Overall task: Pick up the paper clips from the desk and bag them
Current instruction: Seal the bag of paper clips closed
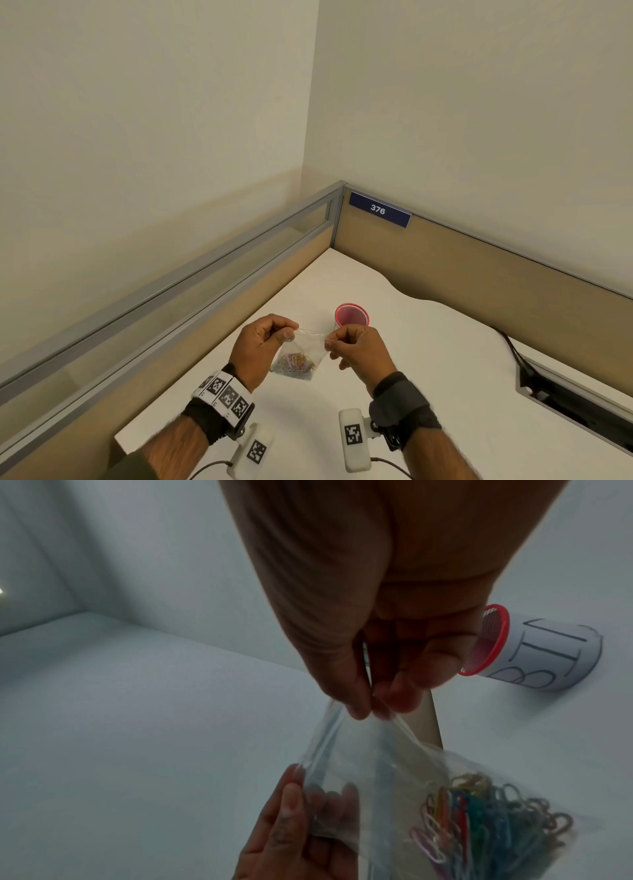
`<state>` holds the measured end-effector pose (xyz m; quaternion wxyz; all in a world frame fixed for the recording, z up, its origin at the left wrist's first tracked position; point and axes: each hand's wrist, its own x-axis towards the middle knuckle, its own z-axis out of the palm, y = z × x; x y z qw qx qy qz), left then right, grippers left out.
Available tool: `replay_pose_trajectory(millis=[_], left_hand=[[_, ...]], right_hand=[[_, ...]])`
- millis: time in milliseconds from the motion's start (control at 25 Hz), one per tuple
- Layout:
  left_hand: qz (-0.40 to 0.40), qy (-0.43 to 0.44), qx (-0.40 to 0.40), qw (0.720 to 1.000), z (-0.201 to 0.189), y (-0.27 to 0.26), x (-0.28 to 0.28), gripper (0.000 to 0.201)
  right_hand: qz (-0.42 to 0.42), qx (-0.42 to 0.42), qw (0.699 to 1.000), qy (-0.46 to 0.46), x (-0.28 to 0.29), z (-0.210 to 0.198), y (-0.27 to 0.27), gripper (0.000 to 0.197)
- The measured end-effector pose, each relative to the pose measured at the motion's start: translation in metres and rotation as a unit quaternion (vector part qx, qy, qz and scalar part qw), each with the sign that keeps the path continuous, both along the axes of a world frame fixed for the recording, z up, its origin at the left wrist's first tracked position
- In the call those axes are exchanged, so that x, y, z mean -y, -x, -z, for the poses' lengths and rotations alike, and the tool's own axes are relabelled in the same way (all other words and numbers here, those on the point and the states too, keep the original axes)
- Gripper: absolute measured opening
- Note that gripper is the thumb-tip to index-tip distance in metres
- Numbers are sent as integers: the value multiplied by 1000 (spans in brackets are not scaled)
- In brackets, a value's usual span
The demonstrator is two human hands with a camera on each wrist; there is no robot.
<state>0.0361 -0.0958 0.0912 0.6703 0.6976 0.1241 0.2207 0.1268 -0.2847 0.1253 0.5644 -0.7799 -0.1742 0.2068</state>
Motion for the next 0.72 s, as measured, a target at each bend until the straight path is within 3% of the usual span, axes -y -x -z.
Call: replay_pose_trajectory(millis=[280,360,480,720], left_hand=[[0,-5,6,1000,1,-4,-6,17],[30,-106,-6,994,1,-3,-6,28],[77,-294,-14,953,4,-9,0,27],[52,-343,-27,938,-3,-18,7,33]], right_hand=[[26,53,998,-4,-5,-5,2,6],[21,86,996,22,-10,-5,4,5],[22,118,992,37,-16,-5,9,3],[29,143,988,46,-16,-4,8,5]])
